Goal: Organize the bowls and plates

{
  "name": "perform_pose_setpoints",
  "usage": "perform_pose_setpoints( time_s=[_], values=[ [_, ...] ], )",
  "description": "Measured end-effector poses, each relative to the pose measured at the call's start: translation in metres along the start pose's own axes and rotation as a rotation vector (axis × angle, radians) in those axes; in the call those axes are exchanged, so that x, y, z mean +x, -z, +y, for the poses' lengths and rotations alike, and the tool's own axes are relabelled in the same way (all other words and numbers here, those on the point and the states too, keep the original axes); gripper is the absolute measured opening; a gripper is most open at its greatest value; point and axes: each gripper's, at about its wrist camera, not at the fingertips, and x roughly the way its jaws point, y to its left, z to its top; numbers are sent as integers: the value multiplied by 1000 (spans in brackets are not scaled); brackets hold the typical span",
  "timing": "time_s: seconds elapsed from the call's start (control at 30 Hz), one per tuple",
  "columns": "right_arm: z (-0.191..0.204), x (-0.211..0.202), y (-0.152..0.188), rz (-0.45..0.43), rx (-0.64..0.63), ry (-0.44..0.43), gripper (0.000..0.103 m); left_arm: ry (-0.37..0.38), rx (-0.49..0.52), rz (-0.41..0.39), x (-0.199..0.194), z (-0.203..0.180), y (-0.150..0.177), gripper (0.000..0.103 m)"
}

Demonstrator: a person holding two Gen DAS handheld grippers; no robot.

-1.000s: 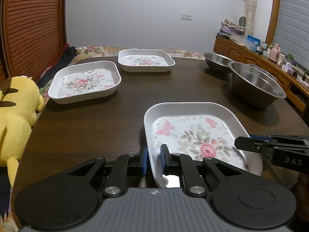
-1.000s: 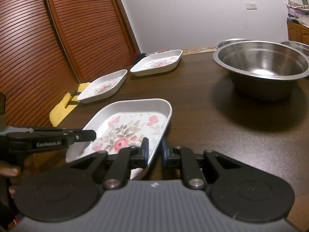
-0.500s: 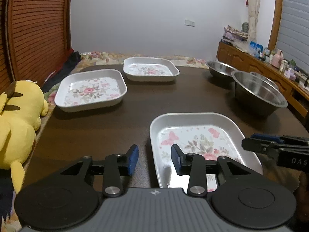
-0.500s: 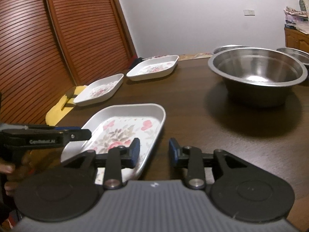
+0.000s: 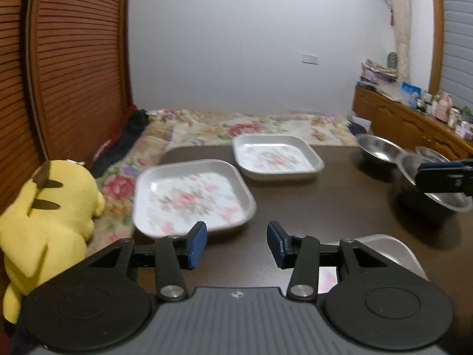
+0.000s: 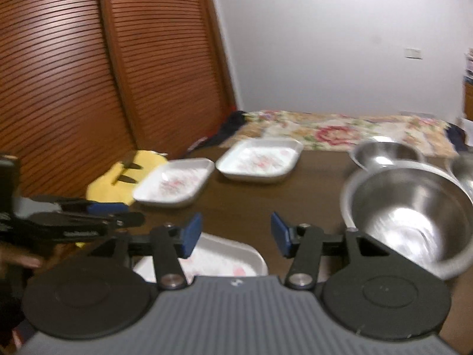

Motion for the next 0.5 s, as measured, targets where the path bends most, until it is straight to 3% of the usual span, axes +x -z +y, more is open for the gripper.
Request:
perform_pose_setpoints(
  time_s=[0.2, 0.5],
  values=[
    [17, 42, -35, 60, -29, -95, 53, -41, -30, 0, 24, 36, -15, 49],
    [23, 124, -56, 211, 14, -119, 53, -67, -72, 21, 61, 82, -25, 49]
  ],
)
